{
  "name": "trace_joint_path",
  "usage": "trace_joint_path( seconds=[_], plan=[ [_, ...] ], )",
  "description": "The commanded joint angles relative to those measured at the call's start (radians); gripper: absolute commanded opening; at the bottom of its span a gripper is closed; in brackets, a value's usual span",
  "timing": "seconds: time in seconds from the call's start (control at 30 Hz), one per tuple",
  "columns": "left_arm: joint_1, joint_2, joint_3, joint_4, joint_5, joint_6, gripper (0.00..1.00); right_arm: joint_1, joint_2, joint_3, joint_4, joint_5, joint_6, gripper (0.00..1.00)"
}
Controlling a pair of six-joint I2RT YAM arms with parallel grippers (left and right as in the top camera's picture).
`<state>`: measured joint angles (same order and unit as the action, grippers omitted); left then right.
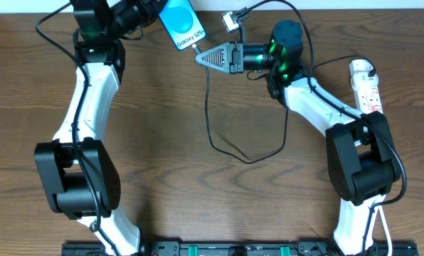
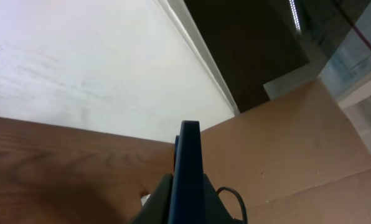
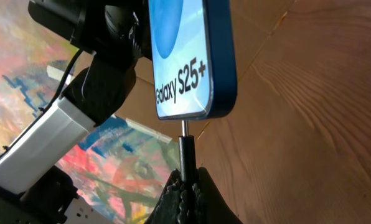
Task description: Plug charger to phone and switch on socket
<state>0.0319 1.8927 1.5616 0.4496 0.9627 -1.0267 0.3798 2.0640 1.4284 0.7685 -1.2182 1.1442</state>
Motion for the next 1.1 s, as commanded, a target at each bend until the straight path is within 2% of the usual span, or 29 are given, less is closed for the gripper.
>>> trace_joint_path(
  seconds=[0.0,0.4,0.83,1.07],
  plan=[
    [-0.002,-0.013,0.015,0.014,0.006,-0.034,0.06,-0.006,0.0,0.013,0.006,0.061,0.011,0.01],
    [-0.002,-0.013,0.015,0.017,0.007,-0.044,0.07,-0.006,0.0,0.013,0.033,0.06,0.034,0.01],
    [0.021,-0.013,0.015,0.039,-0.082,-0.049,0.07,0.004,0.0,0.013,0.035,0.045,0.037,0.01],
    [0.022,-0.013,0.015,0.046,-0.081,-0.049,0.07,0.006,0.0,0.013,0.036,0.045,0.037,0.01]
  ],
)
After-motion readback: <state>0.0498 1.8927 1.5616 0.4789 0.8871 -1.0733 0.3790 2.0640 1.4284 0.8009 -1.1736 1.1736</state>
